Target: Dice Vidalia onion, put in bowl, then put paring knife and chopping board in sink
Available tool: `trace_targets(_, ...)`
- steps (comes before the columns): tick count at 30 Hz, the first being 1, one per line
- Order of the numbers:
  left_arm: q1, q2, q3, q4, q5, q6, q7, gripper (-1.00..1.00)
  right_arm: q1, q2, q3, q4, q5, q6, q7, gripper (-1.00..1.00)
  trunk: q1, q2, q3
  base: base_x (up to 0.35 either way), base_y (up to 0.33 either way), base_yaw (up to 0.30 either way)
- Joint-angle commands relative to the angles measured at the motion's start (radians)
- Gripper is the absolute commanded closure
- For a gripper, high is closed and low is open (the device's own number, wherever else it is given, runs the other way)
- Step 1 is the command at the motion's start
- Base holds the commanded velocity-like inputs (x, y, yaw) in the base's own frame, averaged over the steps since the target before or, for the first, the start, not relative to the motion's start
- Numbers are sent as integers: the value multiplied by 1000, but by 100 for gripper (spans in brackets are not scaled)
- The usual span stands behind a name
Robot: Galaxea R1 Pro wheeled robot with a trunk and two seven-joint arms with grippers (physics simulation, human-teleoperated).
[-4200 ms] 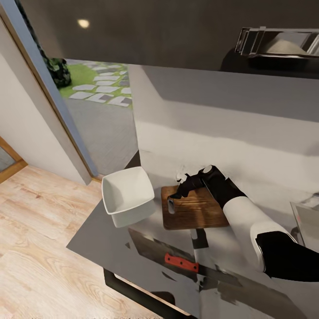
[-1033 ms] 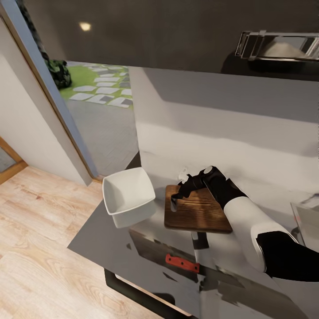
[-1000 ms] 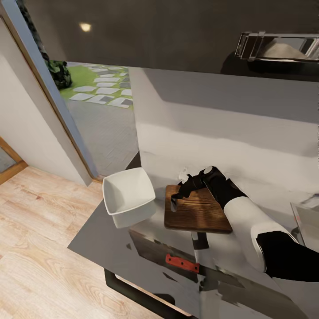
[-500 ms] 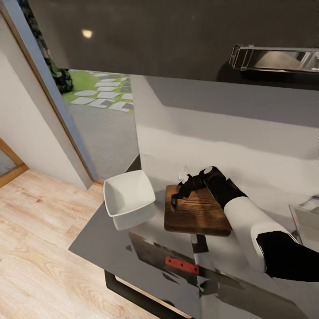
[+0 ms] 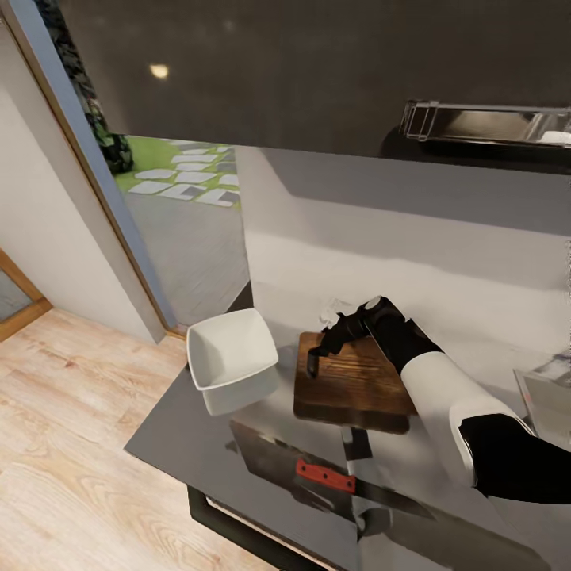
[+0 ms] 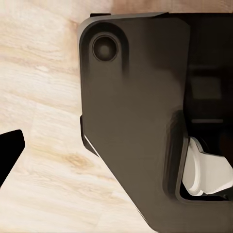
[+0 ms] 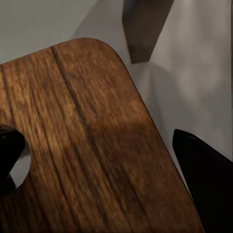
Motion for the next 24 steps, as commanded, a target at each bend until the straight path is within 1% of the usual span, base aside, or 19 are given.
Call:
trace_targets(1, 0, 0, -1, 0, 1, -3, -1, -100, -1, 0, -1, -4, 3, 15, 4, 100, 0, -2, 0, -59, 0, 0)
trace_targets(4, 0, 0, -1, 0, 1, -3, -1, -100, -1, 0, -1, -18, 3, 48, 4, 100, 0, -2, 5, -88, 0, 0)
trace_targets(5, 0, 0, -1, 0, 1, -3, -1, -100, -1, 0, -2, -24, 3, 73, 4, 100, 0, -2, 6, -111, 0, 0)
trace_targets(8, 0, 0, -1, 0, 1, -3, -1, -100, -1, -2, -2, -28, 3, 110, 3, 100, 0, -2, 11, -151, 0, 0)
trace_targets(10, 0, 0, -1, 0, 1, -3, -1, -100, -1, -9, -3, -29, 3, 118, 3, 100, 0, -2, 14, -229, 0, 0)
trace_targets(13, 0, 0, -1, 0, 1, -3, -1, -100, -1, -28, -6, -30, 3, 127, 3, 100, 0, -2, 19, -270, 0, 0)
trace_targets(17, 0, 0, -1, 0, 1, -3, -1, -100, -1, -41, -8, -38, 1, 132, 3, 100, 0, -2, 26, -289, 0, 0)
trace_targets(20, 0, 0, -1, 0, 1, -3, -1, -100, -1, -46, -9, -61, 1, 168, 3, 100, 0, -2, 31, -284, 0, 0)
trace_targets(22, 0, 0, -1, 0, 1, -3, -1, -100, -1, -49, -22, -87, 0, 216, 2, 100, 0, -2, 34, -264, 0, 0)
trace_targets(24, 0, 0, -1, 1, 1, -3, -1, -100, -1, -52, -51, -111, 0, 247, 1, 100, 0, -2, 37, -238, 0, -24)
